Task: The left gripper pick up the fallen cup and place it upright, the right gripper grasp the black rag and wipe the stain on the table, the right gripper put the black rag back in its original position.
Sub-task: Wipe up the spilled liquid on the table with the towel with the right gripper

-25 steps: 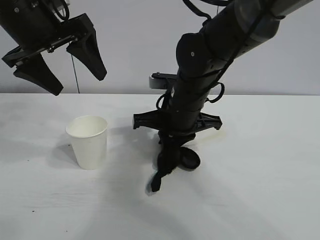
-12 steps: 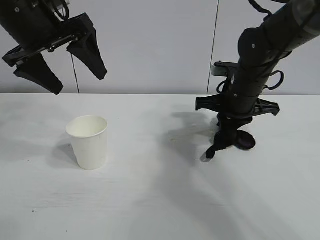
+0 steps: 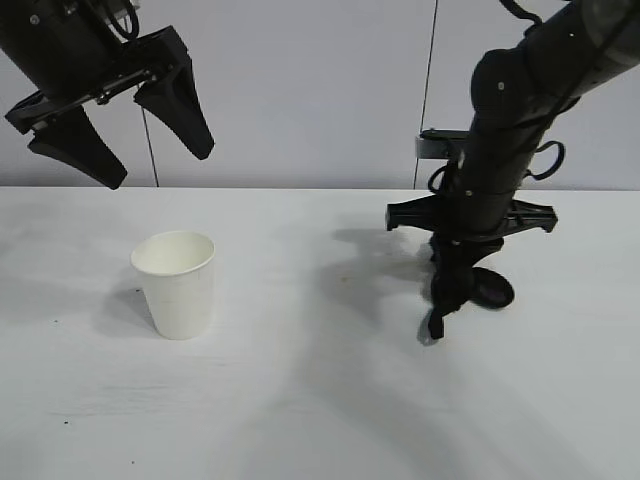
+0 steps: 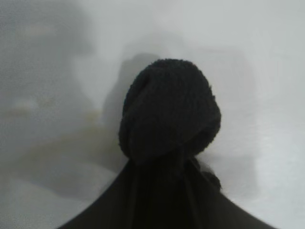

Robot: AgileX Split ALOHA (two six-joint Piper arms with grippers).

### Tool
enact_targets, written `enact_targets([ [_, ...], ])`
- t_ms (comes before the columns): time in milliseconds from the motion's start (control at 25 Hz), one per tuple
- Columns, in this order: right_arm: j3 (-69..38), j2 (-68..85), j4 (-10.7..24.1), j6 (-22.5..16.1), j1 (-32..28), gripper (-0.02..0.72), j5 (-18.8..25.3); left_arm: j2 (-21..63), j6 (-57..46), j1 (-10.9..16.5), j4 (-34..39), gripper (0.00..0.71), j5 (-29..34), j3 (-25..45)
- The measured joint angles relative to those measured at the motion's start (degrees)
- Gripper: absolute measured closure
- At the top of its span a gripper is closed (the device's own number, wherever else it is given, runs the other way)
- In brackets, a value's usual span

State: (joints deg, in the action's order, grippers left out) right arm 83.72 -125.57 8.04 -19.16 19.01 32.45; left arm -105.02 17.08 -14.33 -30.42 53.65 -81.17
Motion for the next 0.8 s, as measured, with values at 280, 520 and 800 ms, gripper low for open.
enact_targets([
  [280,-0.1,-0.7,-2.3,0.4,9.7,0.582,-4.0,0.0,0.0,0.0,0.0,0.016,0.0,0.0],
  [520,1.5,-2.5,-4.3,0.1,7.8,0.582,-6.0,0.0,0.0,0.0,0.0,0.016,0.0,0.0],
  [800,4.5,-4.0,-2.9,-0.3,-0.2,0.582,-6.9,0.0,0.0,0.0,0.0,0.016,-0.1,0.0],
])
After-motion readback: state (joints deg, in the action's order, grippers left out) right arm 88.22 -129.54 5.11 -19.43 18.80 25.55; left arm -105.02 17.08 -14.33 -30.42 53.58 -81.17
